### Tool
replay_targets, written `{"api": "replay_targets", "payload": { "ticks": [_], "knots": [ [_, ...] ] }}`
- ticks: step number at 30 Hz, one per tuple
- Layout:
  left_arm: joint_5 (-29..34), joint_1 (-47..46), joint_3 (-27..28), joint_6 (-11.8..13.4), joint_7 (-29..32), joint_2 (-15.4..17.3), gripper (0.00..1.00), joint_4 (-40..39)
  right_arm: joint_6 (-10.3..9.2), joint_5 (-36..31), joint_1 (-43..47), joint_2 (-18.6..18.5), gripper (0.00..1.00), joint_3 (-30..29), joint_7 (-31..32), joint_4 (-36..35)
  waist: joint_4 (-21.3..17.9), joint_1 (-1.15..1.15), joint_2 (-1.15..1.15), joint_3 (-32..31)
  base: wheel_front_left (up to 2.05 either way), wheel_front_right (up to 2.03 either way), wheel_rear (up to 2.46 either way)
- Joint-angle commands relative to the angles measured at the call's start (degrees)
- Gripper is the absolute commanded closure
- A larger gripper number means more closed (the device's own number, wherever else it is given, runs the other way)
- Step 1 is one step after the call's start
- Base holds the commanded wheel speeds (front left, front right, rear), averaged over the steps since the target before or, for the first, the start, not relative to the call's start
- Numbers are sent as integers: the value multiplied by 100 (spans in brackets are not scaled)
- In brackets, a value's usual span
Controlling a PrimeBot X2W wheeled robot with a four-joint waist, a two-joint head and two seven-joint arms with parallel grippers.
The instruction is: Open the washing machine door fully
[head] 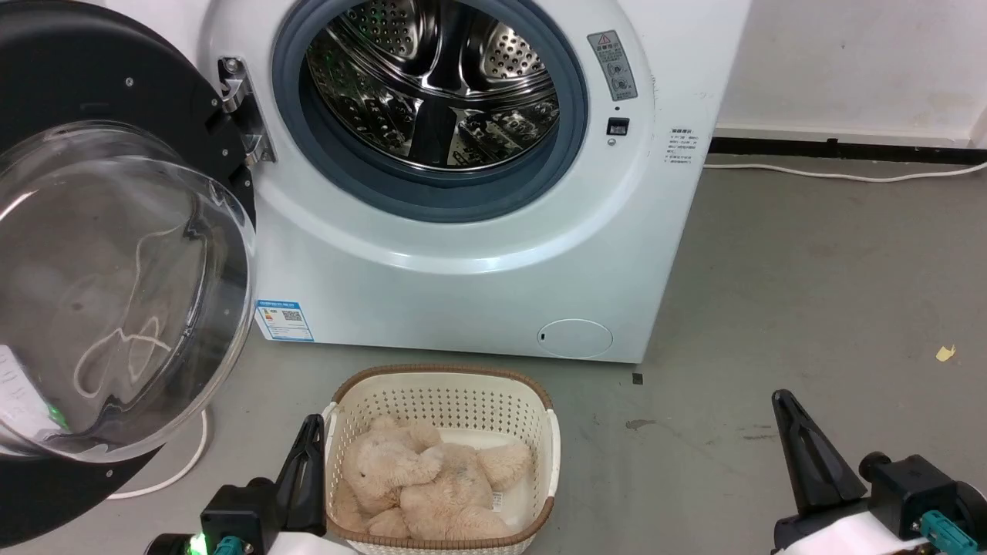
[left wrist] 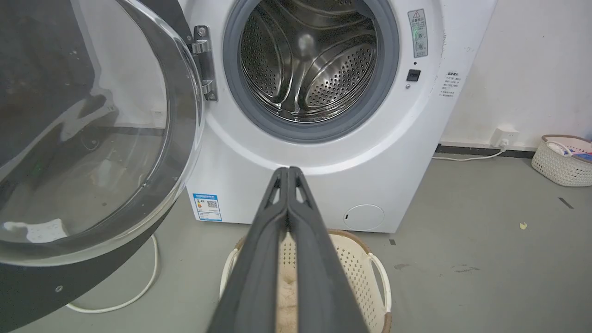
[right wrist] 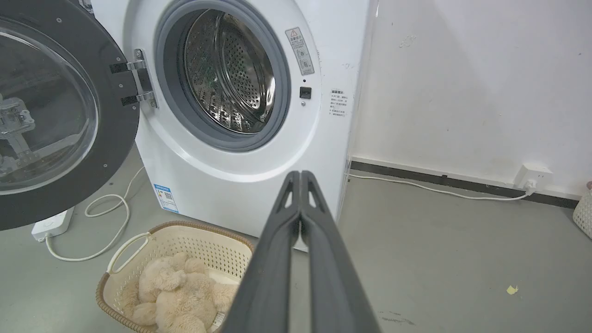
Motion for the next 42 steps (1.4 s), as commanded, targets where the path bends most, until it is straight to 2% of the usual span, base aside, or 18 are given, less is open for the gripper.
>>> {"api": "replay_targets", "payload": {
  "ticks": [1,42],
  "knots": [
    [74,-91,58,-43,35,-30,100,8,-2,-31,-81,9,100,9,42,10,0,0,0,0,0,0,0],
    [607,-274,510,-408,439,-301,100,47,-4,-117,-217,18,100,76,465,39,2,0,0,-2,0,0,0]
  ]
}}
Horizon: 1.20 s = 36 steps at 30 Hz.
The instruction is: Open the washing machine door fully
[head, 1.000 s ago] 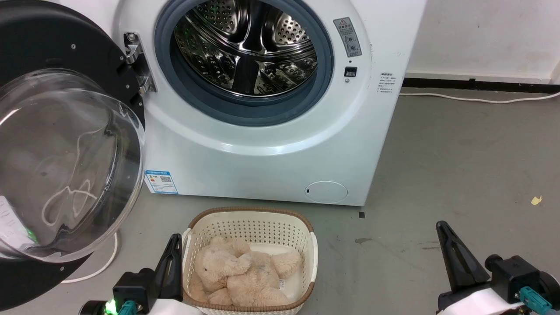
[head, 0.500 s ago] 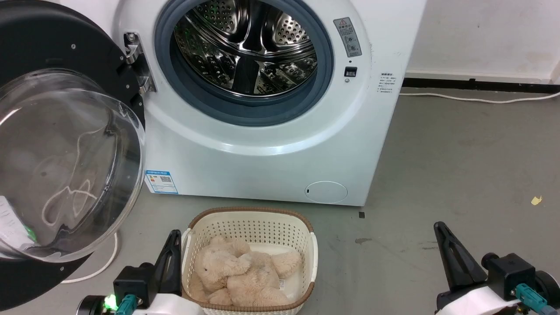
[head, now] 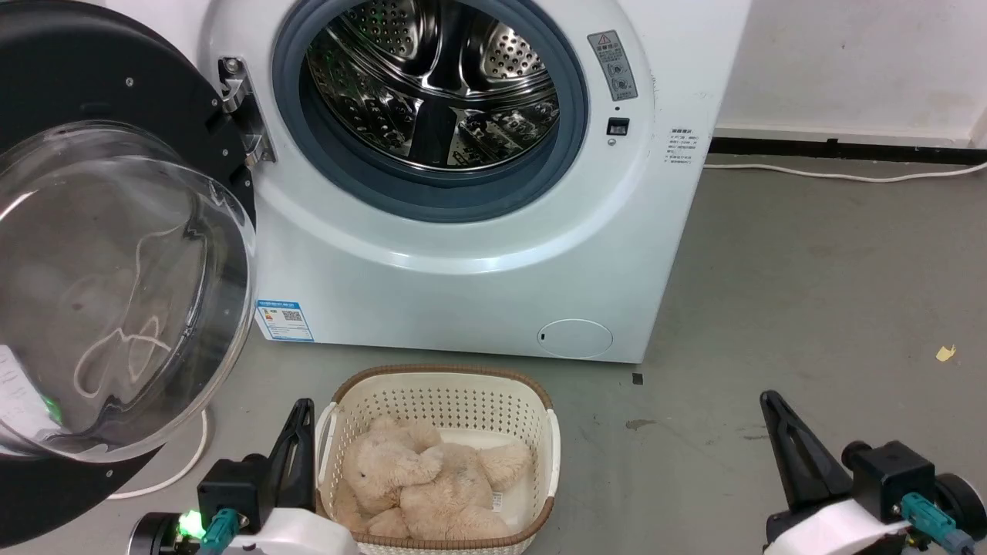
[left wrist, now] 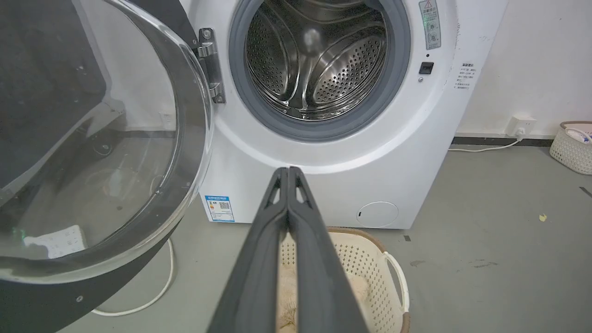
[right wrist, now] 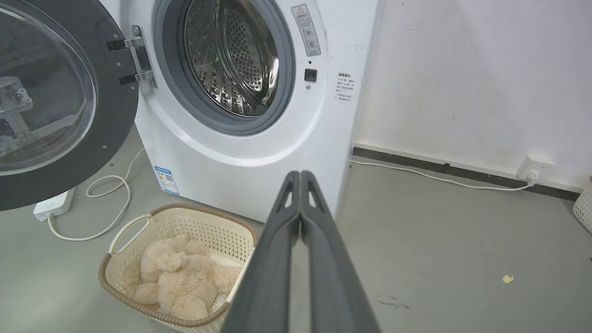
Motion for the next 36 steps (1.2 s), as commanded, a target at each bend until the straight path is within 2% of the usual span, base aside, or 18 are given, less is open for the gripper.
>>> {"api": "replay_targets", "payload": {
  "ticks": [1,36],
  "knots": [
    [67,-90,36,-44,38,-40,100,8,-4,-16,-119,18,100,10,28,16,0,0,0,0,0,0,0],
    [533,-250,431,-364,391,-277,100,42,-5,-90,-238,26,100,69,398,41,2,0,0,-1,0,0,0]
  ]
}}
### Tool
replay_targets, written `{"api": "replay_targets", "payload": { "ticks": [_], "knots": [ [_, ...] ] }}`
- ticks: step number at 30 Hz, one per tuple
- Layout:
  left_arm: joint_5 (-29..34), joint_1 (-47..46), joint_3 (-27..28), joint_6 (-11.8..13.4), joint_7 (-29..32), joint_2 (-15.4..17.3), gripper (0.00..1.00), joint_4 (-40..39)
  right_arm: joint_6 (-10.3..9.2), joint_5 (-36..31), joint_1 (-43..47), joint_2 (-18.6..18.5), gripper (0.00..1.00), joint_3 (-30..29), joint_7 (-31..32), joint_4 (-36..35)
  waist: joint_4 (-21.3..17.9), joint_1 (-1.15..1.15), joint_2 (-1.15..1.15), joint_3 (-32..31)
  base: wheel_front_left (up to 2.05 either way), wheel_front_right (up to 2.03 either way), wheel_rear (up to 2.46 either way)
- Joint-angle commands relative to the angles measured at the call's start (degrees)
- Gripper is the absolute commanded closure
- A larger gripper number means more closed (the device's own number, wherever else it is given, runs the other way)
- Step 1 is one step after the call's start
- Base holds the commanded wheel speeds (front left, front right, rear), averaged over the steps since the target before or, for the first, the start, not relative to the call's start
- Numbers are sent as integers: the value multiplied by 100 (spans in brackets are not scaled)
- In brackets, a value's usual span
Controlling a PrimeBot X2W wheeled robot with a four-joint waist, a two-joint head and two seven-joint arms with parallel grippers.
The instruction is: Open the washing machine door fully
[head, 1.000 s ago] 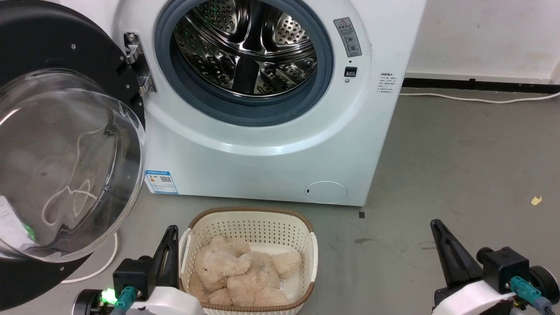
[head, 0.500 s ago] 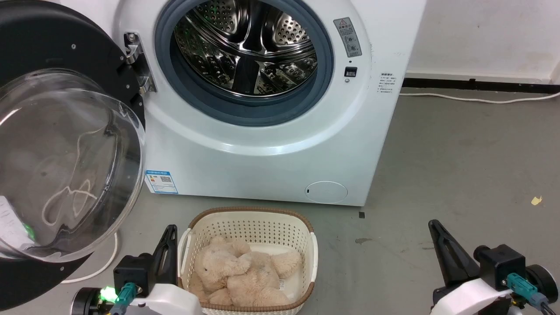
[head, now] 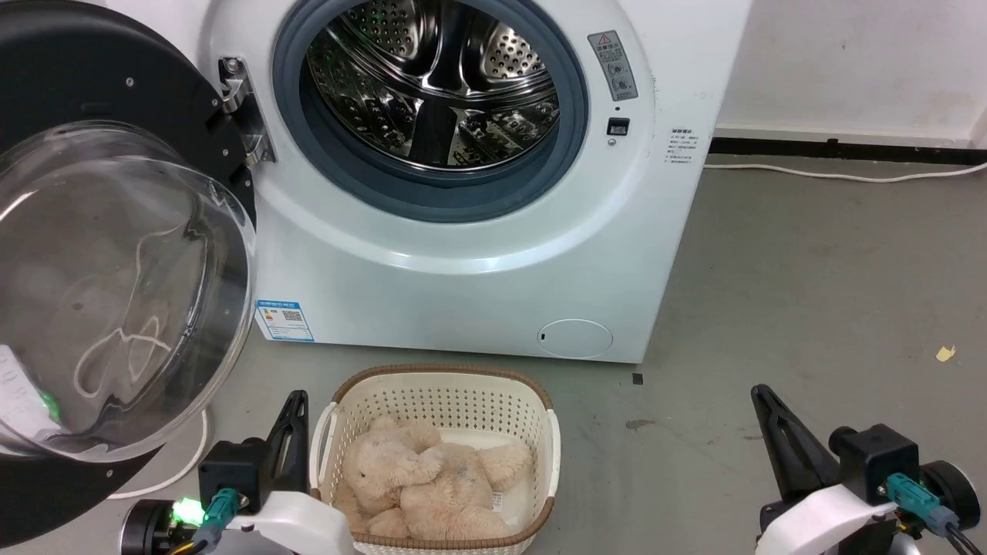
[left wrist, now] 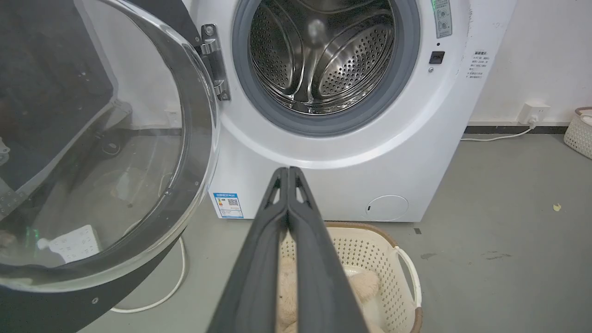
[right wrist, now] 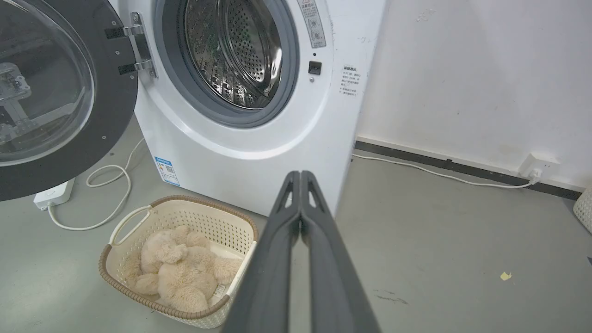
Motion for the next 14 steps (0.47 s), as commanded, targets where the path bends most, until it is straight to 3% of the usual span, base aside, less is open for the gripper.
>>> {"api": "replay_targets", "payload": {
  "ticks": [1,14],
  "knots": [
    [85,-92,46,-40,46,-38,100,13,-5,-35,-67,25,100,11,52,22,0,0,0,0,0,0,0],
    [148,-113,99,-83,94,-70,100,18,-5,-46,-83,26,100,19,102,26,0,0,0,0,0,0,0]
  ]
}}
